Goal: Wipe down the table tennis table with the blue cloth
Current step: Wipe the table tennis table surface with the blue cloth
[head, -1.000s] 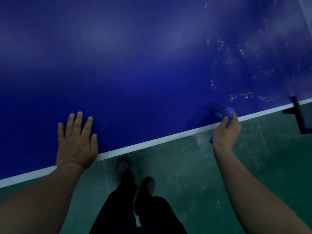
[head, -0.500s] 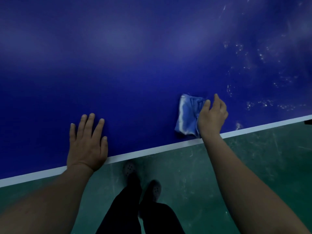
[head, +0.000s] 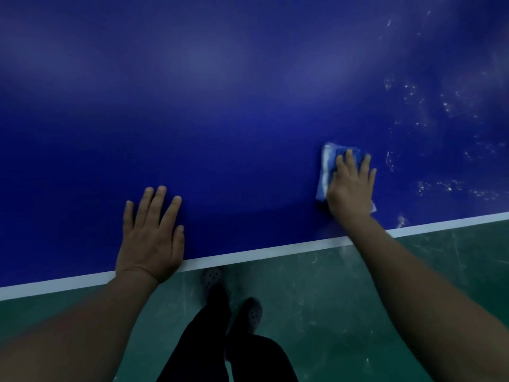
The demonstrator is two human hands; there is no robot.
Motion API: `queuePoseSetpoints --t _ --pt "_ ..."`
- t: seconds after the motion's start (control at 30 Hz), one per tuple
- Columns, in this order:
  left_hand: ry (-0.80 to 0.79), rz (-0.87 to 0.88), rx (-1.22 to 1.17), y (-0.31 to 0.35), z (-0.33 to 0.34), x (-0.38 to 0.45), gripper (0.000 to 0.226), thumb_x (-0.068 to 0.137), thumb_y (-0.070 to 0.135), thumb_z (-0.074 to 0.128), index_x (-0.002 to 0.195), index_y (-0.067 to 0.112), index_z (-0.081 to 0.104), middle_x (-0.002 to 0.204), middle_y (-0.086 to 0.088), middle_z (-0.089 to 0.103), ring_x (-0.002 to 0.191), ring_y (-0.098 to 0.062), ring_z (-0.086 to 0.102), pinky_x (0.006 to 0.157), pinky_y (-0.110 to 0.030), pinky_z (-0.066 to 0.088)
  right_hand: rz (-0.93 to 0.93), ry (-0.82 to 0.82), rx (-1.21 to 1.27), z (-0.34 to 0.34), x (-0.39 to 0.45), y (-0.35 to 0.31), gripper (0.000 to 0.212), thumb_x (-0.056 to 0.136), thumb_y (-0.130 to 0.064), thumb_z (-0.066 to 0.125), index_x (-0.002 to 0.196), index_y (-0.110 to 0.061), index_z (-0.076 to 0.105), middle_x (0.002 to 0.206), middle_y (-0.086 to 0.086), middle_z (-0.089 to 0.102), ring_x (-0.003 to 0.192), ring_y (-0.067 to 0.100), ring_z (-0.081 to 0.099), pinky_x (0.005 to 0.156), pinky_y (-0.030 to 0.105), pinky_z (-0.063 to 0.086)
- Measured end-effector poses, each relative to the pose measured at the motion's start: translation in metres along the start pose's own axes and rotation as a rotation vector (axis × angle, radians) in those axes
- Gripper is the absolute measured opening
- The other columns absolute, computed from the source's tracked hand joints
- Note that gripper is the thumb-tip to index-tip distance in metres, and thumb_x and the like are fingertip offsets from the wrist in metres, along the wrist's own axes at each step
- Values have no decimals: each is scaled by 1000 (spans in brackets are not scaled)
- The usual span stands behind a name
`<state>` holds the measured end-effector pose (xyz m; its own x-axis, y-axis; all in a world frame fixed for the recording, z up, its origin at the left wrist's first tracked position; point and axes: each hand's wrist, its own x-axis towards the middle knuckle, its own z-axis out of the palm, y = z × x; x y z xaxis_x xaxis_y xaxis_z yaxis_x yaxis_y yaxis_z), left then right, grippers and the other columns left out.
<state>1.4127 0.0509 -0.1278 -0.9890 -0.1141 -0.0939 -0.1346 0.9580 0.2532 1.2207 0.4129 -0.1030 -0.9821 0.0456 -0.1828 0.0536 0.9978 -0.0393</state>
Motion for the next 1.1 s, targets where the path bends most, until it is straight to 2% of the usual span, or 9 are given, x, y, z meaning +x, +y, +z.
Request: queuePoseSetpoints --t 0.17,0.33,0.4,0.47,0.57,0.7,0.87,0.97,1.1 --pt "10 6 -7 1 0 0 63 97 39 29 151 10 41 163 -17 26 153 -33 15 122 -58 6 -52 48 168 5 11 -58 44 102 -17 41 146 -14 48 164 10 25 152 40 13 120 53 16" --pt "19 15 -1 1 0 0 62 97 39 30 150 9 42 162 -17 28 152 -34 17 122 -59 8 -779 -104 -14 21 -22 -61 52 100 -30 34 150 -19 44 162 9 30 149 38 19 118 48 13" --pt "26 19 7 1 1 0 62 97 39 30 150 9 42 162 -18 28 152 -34 18 121 -60 9 -746 -75 -140 27 28 -47 52 100 -29 28 145 -17 49 157 16 38 143 45 33 117 54 20" --pt "30 24 17 1 1 0 61 98 38 30 150 9 41 161 -18 29 152 -35 19 121 -62 12 -522 -29 -168 18 73 -52 58 100 -32 15 147 -18 47 162 11 30 148 44 25 119 54 15" --pt "31 22 27 0 2 0 60 98 38 30 150 10 41 161 -17 29 152 -35 20 120 -62 13 -333 1 -46 2 90 -114 54 103 -28 27 157 -23 30 167 3 14 151 42 11 118 50 12" --pt "40 27 11 0 1 1 60 98 37 31 150 9 41 161 -17 30 152 -35 20 121 -60 11 -1000 -16 -116 10 41 -180 57 97 -38 29 147 -17 49 158 12 37 142 50 32 111 67 28" --pt "38 29 8 -2 3 1 60 98 38 31 150 10 41 161 -17 30 151 -35 21 122 -58 9 -1657 -231 -270 12 -43 -95 56 99 -41 37 154 -32 32 165 -5 17 154 32 3 124 49 1" --pt "19 17 9 -1 2 1 60 98 39 29 151 11 39 161 -17 29 152 -34 19 121 -59 10 -1489 -123 -271 9 2 -70 53 95 -39 42 148 -30 38 161 1 30 150 36 17 119 55 17" --pt "4 17 4 -2 1 0 60 99 38 28 151 11 39 162 -17 29 152 -33 19 121 -60 12 -708 11 13 1 30 -109 56 92 -32 36 146 -26 49 158 7 38 140 48 33 113 65 27"
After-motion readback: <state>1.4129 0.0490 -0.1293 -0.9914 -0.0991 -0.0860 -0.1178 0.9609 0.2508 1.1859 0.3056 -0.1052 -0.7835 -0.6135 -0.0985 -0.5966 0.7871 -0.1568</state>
